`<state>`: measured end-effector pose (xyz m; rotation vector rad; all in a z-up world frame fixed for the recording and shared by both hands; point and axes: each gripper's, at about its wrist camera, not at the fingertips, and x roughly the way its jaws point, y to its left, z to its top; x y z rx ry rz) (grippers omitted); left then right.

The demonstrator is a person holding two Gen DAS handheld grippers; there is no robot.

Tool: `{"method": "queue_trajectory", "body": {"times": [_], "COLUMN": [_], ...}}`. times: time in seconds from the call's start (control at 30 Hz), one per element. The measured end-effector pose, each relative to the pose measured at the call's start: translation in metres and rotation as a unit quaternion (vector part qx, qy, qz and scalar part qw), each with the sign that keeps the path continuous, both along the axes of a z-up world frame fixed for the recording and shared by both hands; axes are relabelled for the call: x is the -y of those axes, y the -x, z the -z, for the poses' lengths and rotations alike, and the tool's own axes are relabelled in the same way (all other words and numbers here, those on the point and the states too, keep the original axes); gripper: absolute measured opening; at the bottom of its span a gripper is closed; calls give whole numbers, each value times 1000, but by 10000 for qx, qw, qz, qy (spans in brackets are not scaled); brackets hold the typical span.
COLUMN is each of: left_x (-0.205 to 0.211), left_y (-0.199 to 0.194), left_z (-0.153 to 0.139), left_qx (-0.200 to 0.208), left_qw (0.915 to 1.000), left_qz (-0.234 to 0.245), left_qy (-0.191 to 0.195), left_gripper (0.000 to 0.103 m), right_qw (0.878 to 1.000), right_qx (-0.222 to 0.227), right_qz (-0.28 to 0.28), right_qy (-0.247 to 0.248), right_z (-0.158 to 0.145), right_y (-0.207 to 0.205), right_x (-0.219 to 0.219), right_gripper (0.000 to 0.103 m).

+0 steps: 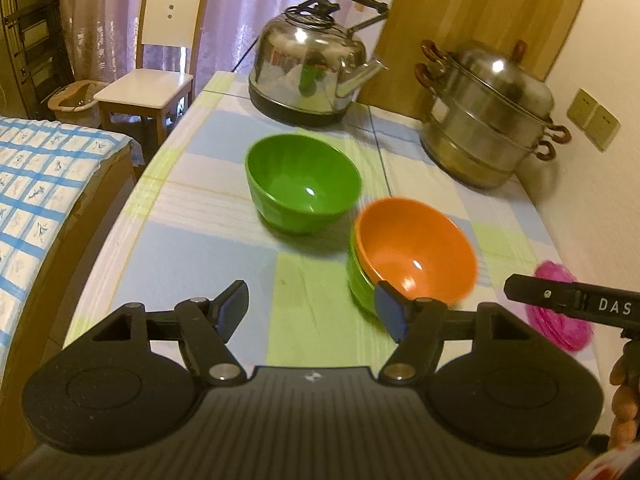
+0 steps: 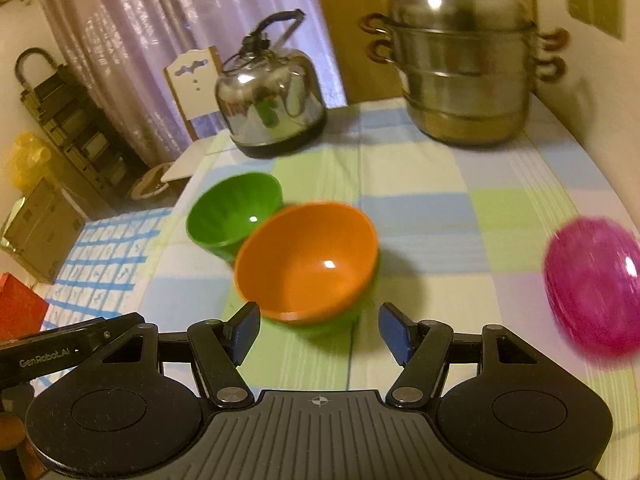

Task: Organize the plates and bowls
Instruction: 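Close both grippers on the rim of the green bowl, then lift the green bowl with both grippers and carry it over the orange bowl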

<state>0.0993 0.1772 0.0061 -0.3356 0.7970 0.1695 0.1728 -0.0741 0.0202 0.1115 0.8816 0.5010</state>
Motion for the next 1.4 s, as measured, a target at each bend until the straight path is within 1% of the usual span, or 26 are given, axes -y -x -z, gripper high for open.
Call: {"method": "queue_trajectory", "body": {"times": [0.07, 0.2, 0.4, 0.5, 0.67, 0.77, 0.8, 0.87, 0.9, 1.0, 1.07, 1.1, 1.17, 1.2, 1.23, 1.27, 1.33, 1.37, 1.4], "left_x": [-9, -29, -54, -63, -75, -84, -88, -95, -99, -107, -111, -112, -113, -114, -114, -114, -114, -114, -114], "left_y": [-12, -38, -74, -90, -120, -137, -142, -152, -156, -166, -171, -173, -177, -178, -179, -179, -181, -182, -182], "left_z": [2, 8, 21, 28, 41, 50, 54, 60, 64, 71, 76, 79, 80, 81, 82, 82, 84, 84, 85], "left_qx": [-17, -23, -74, -101, -212, -229, -242, -260, -277, -337, -399, -423, -447, -444, -434, -419, -406, -411, -419], "left_qw": [10000, 9999, 9997, 9996, 9996, 9994, 9992, 9987, 9985, 9980, 9975, 9974, 9976, 9978, 9979, 9981, 9983, 9982, 9982], "left_qz": [-43, -115, -182, -160, -128, -163, -191, -248, -277, -355, -376, -359, -302, -266, -232, -197, -165, -152, -151], "left_qy": [-4, 116, 172, 195, 96, 200, 260, 362, 383, 403, 454, 454, 423, 419, 418, 412, 394, 400, 390], "left_gripper": [66, 66, 66, 65, 58, 57, 56, 49, 48, 40, 33, 32, 27, 25, 21, 18, 15, 13, 12], "right_qw": [9999, 9991, 9976, 9968, 9955, 9949, 9944, 9934, 9929, 9915, 9906, 9897, 9881, 9868, 9861, 9857, 9851, 9849, 9846], "right_qx": [36, 76, 67, -23, -166, -340, -416, -509, -555, -666, -764, -823, -888, -930, -970, -1011, -1071, -1082, -1098], "right_qz": [-122, -404, -670, -767, -869, -884, -907, -953, -979, -1004, -1024, -1055, -1116, -1153, -1166, -1157, -1148, -1143, -1154], "right_qy": [21, 57, 159, 225, 327, 347, 343, 377, 396, 483, 493, 505, 583, 650, 679, 692, 705, 714, 726], "right_z": [0, 2, 9, 16, 29, 39, 44, 50, 54, 65, 72, 75, 81, 84, 87, 89, 92, 94, 95], "right_y": [-11, -39, -83, -106, -142, -163, -170, -181, -186, -198, -203, -205, -209, -211, -212, -213, -216, -216, -216], "right_x": [-10, -33, -67, -82, -105, -118, -122, -130, -135, -144, -149, -151, -157, -159, -160, -160, -161, -162, -162], "right_gripper": [66, 66, 65, 65, 65, 65, 65, 65, 65, 65, 64, 64, 61, 57, 53, 50, 43, 41, 36]}}
